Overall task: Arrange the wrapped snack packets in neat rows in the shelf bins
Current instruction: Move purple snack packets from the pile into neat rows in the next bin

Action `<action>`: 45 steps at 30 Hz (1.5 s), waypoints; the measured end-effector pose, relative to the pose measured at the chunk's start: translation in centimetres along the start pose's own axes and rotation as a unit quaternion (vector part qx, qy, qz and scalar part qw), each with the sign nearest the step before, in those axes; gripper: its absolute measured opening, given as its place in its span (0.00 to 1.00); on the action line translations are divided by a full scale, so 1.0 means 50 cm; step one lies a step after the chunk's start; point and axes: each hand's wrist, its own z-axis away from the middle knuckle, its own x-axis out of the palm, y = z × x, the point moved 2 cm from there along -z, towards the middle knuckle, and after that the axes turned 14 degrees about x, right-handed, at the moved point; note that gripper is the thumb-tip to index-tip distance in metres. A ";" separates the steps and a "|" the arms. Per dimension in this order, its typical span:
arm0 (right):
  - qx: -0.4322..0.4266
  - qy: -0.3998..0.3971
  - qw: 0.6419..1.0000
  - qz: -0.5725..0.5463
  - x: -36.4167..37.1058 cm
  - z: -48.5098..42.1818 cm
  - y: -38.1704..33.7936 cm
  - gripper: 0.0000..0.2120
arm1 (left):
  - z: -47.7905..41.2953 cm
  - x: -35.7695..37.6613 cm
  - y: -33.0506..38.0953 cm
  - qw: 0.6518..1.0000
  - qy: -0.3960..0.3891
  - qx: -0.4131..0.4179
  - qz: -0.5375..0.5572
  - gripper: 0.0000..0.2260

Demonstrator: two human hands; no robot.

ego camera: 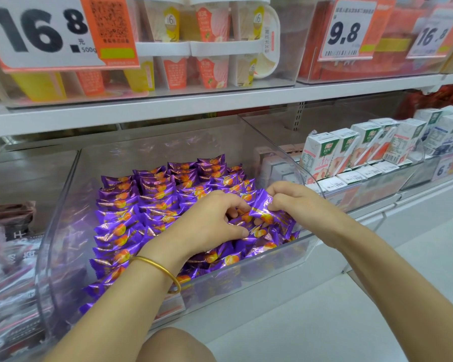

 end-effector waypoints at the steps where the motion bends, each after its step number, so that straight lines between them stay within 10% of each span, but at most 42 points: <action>1: 0.001 0.005 1.000 -0.015 -0.001 0.001 -0.001 0.06 | 0.000 0.000 0.000 1.000 -0.001 -0.001 0.003 0.18; 17: 0.036 0.009 0.942 -0.335 -0.010 0.017 -0.019 0.07 | 0.002 -0.014 -0.005 0.998 0.062 0.003 0.018 0.15; 45: 0.047 0.034 0.997 -0.053 0.007 0.000 0.005 0.03 | -0.006 0.009 -0.010 0.989 -0.090 0.009 -0.119 0.19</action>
